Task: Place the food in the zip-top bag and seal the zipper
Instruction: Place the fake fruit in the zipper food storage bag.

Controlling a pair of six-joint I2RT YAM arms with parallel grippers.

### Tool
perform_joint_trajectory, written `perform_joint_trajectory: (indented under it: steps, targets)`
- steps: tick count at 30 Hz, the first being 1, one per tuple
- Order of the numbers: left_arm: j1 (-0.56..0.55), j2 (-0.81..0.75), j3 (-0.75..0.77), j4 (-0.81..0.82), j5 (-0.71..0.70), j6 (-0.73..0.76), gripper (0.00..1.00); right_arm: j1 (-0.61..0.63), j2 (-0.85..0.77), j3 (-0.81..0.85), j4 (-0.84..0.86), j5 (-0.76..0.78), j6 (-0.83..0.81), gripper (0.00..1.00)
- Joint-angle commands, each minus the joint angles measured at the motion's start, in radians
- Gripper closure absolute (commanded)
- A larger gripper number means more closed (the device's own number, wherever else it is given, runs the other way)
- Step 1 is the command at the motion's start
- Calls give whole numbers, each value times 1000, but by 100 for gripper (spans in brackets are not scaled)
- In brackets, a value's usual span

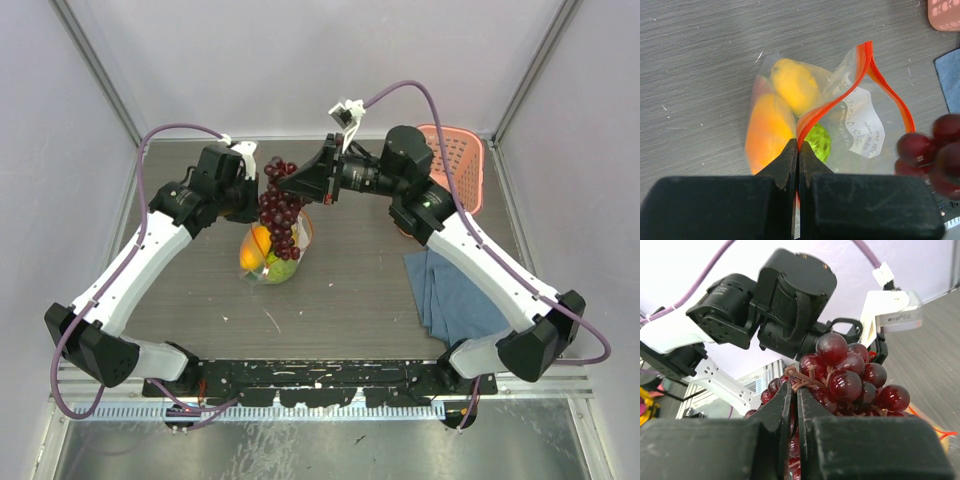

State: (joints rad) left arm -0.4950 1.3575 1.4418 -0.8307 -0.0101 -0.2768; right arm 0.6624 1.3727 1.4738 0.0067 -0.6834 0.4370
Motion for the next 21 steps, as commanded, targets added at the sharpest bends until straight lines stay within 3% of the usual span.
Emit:
perform_joint_trajectory:
  steps: [1,8,21]
  targets:
    - [7,-12,34,39,17,-7,100,8,32,-38,204,-79,111,99]
    - [9,-18,32,45,31,-7,100,7,102,-104,276,-80,136,99]
    - [9,-9,37,43,64,1,100,-13,127,-79,329,21,201,99]
